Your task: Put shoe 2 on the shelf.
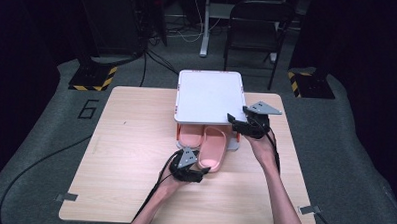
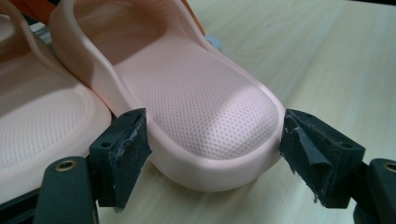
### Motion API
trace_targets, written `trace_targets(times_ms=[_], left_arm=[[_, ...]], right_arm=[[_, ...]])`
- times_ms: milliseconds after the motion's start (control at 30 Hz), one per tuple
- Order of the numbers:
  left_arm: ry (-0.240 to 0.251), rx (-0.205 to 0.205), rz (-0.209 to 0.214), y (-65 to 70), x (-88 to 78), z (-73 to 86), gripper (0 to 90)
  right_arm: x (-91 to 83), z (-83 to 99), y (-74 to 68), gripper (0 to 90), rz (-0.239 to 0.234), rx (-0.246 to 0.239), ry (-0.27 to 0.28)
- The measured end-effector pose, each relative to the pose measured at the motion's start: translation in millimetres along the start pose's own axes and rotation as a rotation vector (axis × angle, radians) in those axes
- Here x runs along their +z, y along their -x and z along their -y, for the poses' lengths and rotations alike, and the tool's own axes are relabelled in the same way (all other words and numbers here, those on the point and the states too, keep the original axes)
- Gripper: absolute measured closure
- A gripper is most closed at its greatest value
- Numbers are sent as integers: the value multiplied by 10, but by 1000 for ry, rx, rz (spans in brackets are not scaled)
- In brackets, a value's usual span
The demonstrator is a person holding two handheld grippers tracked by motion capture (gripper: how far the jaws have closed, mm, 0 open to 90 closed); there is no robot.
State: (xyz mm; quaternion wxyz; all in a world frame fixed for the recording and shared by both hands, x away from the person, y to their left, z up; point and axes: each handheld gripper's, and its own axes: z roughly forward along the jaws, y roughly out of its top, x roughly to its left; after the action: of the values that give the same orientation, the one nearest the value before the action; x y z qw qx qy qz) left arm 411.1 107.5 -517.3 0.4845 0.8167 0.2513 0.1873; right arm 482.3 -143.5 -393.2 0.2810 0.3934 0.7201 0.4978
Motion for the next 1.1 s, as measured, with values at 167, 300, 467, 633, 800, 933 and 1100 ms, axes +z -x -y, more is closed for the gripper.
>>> trace_targets(times_ms=[167, 300, 467, 633, 800, 933, 1100], left_arm=[[3, -9, -67, -51, 165, -105, 256], [12, -15, -112, -79, 240, -164, 266], [63, 57, -11, 32, 223, -180, 313], [31, 87, -32, 70, 284, -198, 371], [-8, 44, -76, -56, 362, -247, 367], [-15, 43, -104, -147, 428, -279, 369], [-26, 17, -130, -225, 512, -313, 370]], right_arm=[[2, 1, 3, 305, -3, -5, 1], [2, 1, 6, 305, -3, -5, -1], [3, -2, 15, 305, -4, -10, -2], [10, -1, 9, 305, -6, -7, 1], [12, -2, 10, 305, -6, -6, 2], [13, -1, 11, 306, -7, -6, 2], [15, -1, 11, 306, -9, -4, 3]])
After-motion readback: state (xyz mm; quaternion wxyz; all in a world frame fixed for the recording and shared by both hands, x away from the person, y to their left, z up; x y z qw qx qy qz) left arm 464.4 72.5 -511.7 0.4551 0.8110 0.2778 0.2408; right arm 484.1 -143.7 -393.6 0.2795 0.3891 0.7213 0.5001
